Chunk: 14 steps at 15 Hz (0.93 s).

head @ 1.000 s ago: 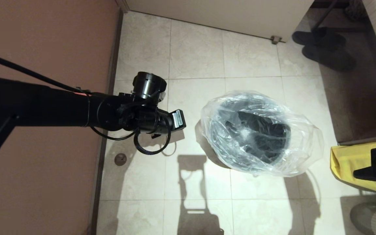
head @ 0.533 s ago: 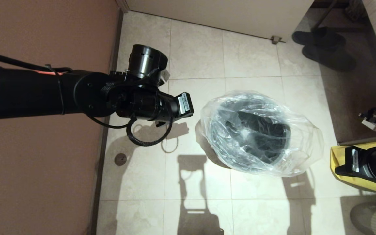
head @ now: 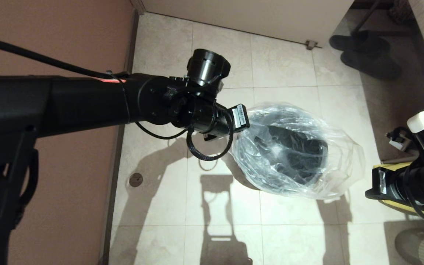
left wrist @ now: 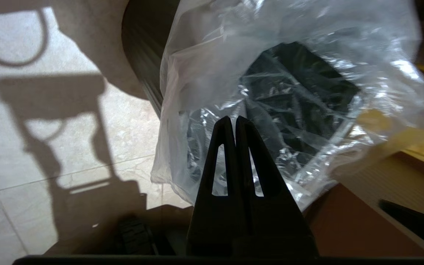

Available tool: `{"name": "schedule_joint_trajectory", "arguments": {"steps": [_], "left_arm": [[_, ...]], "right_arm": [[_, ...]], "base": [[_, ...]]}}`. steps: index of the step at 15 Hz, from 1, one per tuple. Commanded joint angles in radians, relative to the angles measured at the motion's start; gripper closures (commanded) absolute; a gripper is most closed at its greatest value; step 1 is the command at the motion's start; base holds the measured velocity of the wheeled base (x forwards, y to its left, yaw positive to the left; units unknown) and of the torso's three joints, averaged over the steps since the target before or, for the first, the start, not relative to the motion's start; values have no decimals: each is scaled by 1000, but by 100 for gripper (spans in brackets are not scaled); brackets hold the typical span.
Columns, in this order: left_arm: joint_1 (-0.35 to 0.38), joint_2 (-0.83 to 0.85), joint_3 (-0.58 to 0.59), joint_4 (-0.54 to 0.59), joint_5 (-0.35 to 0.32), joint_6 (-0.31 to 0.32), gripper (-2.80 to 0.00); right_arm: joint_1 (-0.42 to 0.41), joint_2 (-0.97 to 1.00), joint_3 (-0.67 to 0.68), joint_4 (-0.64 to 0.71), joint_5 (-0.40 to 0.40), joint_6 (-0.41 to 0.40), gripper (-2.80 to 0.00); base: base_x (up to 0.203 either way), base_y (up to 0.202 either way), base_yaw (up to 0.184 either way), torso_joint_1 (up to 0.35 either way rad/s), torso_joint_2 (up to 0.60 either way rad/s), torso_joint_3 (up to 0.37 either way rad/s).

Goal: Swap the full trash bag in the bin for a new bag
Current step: Put the new garbage bag on the trash can

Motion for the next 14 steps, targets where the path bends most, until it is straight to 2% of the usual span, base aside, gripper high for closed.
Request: {"name": "schedule_joint_trajectory", "arguments": {"steps": [1,5,8,11,14], "left_arm": [[-7,67,-18,4,13,-2,0],[-5,81,-8,10,73,2,0],[-9,99,45,10,170,70,0],[-31,72,86,10,184,72,0],[-32,32,61,10,184,77,0]], "right_arm": [[3,10,1,4,0,5,0],[6,9,1,4,1,7,0],[16,7,1,4,4,20,0],[37,4,-4,4,4,30,0],[38,0,-4,6,1,30,0]], "base": [[0,0,0,0,0,0],[0,0,0,0,0,0],[0,0,0,0,0,0],[0,0,0,0,0,0],[0,0,0,0,0,0]]}}
